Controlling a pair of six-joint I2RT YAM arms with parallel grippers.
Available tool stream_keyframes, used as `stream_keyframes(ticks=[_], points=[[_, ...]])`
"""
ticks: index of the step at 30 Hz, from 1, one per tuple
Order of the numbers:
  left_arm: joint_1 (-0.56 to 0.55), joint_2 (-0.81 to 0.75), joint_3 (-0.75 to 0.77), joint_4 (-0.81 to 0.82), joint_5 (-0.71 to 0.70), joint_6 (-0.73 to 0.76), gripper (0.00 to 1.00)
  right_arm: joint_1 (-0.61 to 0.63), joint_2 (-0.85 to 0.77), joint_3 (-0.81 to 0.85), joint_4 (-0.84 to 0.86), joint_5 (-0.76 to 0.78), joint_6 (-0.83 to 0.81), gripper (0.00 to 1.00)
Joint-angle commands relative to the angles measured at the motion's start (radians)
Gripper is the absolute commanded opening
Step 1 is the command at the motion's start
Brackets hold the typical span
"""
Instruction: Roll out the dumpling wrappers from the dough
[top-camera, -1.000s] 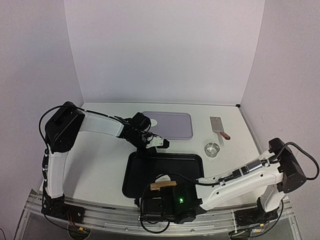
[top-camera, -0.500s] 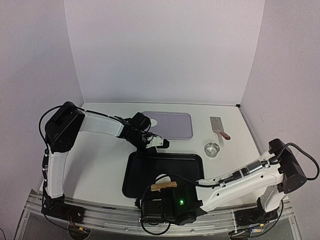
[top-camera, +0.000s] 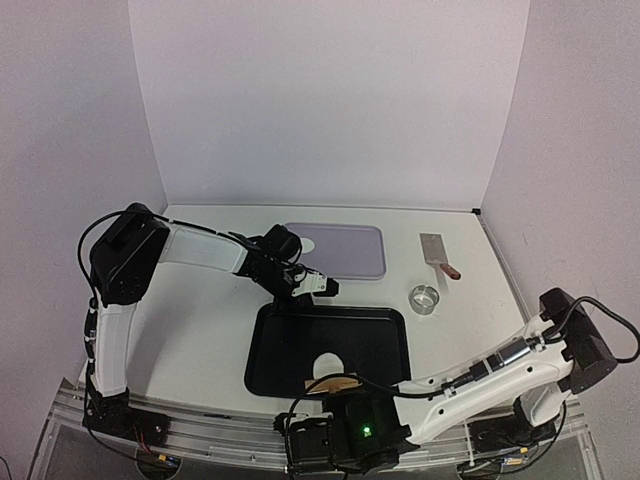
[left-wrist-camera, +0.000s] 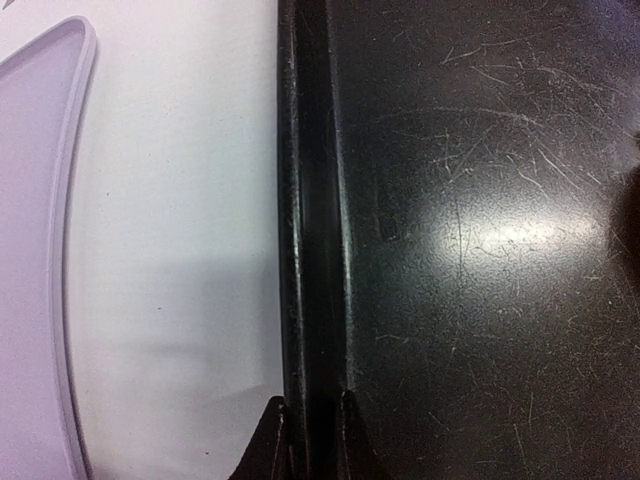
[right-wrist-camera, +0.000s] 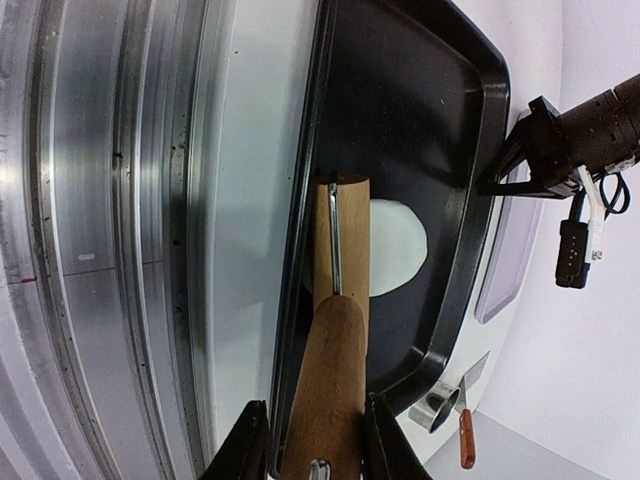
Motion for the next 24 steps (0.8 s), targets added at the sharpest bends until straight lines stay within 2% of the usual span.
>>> stream_keyframes(ticks=[1,5,9,14,24], points=[[0.009,0.023,-0.009,0.027,-0.115,0.061,0.00,0.015,0.038,-0.030,-0.113,-0.333,0.025,0.00],[0.008,0.023,-0.014,0.028,-0.124,0.067,0.00,-0.093,-0.039,0.012,-0.107,-0.256,0.064,0.00],[0.007,0.024,-0.008,0.029,-0.123,0.067,0.00,-0.198,-0.106,0.074,-0.085,-0.178,0.024,0.00],[0.005,0.025,0.005,0.024,-0.123,0.065,0.00,-0.232,-0.119,0.144,-0.064,-0.157,-0.058,0.00],[0.006,0.028,0.012,0.021,-0.121,0.060,0.00,-0.270,-0.072,0.215,-0.051,-0.071,-0.106,0.00]])
